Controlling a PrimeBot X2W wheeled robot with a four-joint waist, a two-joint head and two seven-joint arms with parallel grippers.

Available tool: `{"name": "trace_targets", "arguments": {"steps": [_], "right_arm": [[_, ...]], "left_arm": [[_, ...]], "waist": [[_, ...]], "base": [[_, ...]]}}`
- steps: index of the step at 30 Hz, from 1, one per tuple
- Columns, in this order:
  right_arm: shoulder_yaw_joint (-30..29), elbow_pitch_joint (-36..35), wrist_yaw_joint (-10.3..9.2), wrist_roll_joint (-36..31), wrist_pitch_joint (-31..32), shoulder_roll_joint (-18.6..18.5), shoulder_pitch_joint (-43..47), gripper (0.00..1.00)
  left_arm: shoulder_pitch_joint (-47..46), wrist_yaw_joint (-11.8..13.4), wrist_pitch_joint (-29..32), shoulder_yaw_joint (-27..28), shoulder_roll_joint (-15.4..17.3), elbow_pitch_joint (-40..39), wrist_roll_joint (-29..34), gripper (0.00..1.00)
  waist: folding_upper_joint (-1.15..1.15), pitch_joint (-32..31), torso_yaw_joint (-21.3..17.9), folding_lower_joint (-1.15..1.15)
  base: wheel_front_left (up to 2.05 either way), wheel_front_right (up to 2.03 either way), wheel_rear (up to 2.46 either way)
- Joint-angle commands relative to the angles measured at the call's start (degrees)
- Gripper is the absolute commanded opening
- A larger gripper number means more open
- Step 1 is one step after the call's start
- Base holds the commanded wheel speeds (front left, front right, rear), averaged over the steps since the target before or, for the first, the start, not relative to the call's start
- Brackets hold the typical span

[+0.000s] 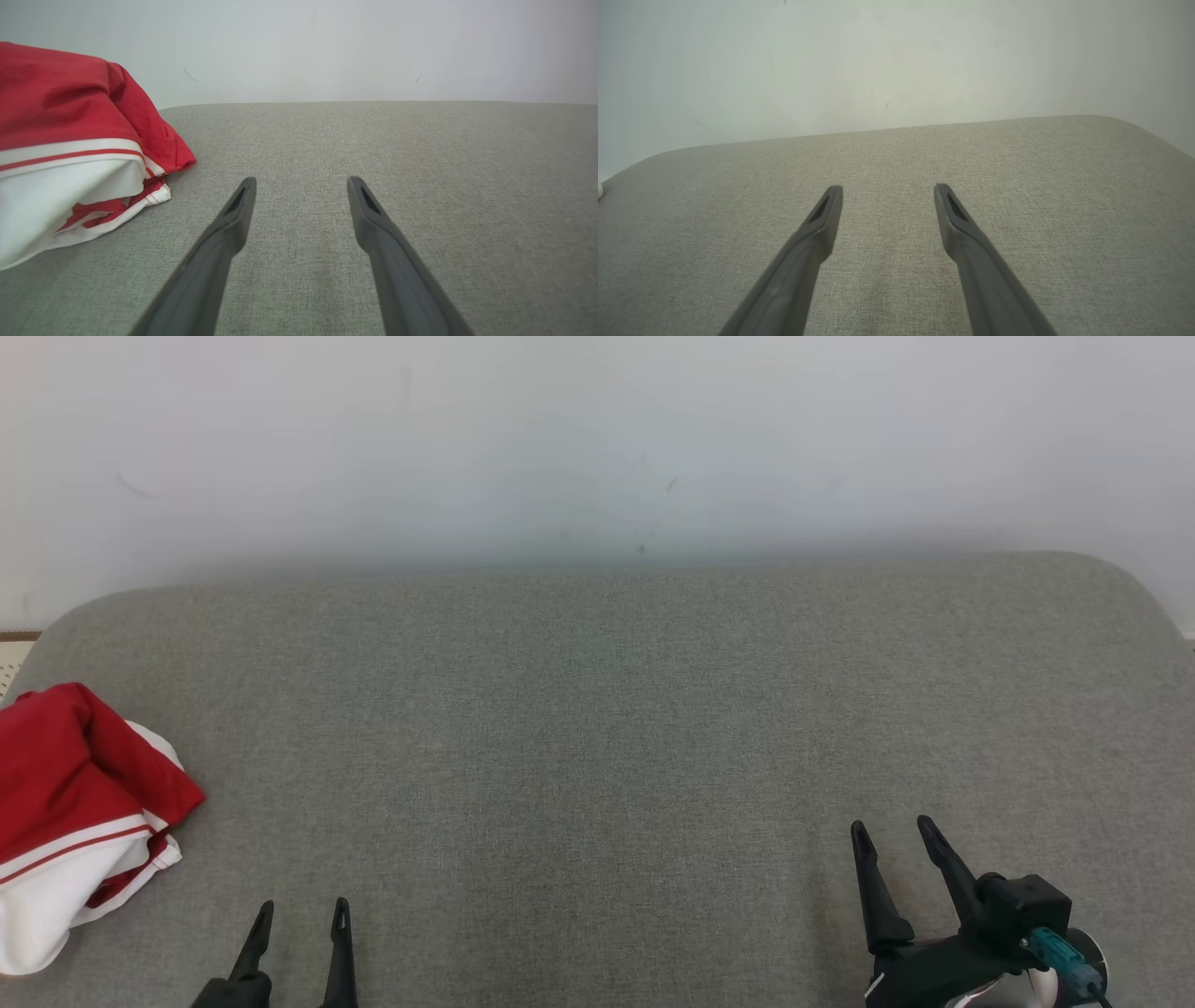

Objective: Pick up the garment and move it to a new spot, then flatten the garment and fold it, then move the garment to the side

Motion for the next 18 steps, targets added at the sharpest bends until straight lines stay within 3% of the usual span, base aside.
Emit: {"name": "trace_targets", "arguments": {"steps": [1,9,18], "right_arm": [[-0.38,0.22,0.04,-1.98,-0.57,0.16,-0.27,1.00],[-2.51,0.60,0.04,-7.12,-1.32,0.99,0.27,1.00],[-4.66,0.97,0.04,-9.18,-1.48,1.77,1.08,1.00]], "left_arm": [[0.58,-0.09,-0.55,0.24,0.02,0.06,1.53,1.00],[1.37,0.96,-1.32,1.36,-0.49,1.36,4.95,1.00],[1.43,0.12,-1.62,2.87,-1.26,1.43,5.31,1.00]], "waist": [[0.00,-0.01,-0.03,0.00],[0.00,-0.22,-0.27,0.00],[0.00,-0.53,-0.39,0.00]], "base": [[0.00,0.00,0.00],[0.00,0.00,0.00],[0.00,0.00,0.00]]}}
